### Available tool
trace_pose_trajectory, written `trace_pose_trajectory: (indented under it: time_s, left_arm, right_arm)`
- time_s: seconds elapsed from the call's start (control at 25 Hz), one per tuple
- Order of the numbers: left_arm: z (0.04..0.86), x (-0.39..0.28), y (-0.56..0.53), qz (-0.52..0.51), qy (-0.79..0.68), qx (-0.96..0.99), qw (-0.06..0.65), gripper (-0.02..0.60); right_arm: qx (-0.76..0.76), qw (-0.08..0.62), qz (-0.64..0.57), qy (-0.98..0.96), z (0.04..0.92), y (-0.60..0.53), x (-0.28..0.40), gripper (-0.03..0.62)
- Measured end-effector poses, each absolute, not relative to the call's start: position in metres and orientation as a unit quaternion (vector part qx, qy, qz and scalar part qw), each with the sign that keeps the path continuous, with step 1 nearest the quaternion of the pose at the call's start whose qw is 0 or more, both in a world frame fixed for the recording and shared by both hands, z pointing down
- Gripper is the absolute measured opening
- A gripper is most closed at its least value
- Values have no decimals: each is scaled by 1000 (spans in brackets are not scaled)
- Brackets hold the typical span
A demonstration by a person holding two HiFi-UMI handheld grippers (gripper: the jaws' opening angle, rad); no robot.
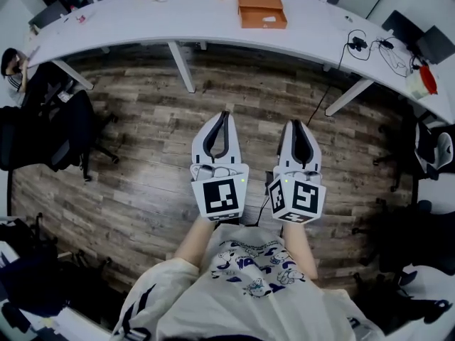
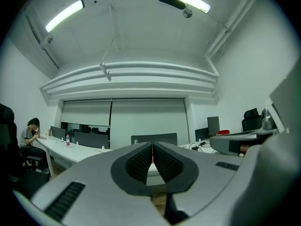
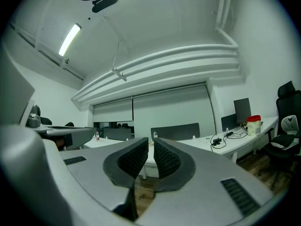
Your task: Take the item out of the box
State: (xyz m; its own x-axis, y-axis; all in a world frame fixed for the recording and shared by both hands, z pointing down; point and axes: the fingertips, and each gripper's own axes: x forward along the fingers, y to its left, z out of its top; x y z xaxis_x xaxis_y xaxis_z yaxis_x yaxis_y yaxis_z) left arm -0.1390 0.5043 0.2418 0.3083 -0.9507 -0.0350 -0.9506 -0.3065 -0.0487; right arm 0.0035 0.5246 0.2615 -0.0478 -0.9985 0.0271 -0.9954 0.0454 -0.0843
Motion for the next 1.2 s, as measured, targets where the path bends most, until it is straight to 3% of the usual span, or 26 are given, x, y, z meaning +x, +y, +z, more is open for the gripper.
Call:
trace_pose_trajectory:
  time_s: [0.44,1.2]
  left_arm:
    - [235,-140,403,13,568,-822,35,18]
    - [258,-116,318,-2,565,-825,9,18]
  right_arm:
    - [-706,30,-44,706,257,428,-1,57]
    - [-709,12,-67,701,277,345,25,57]
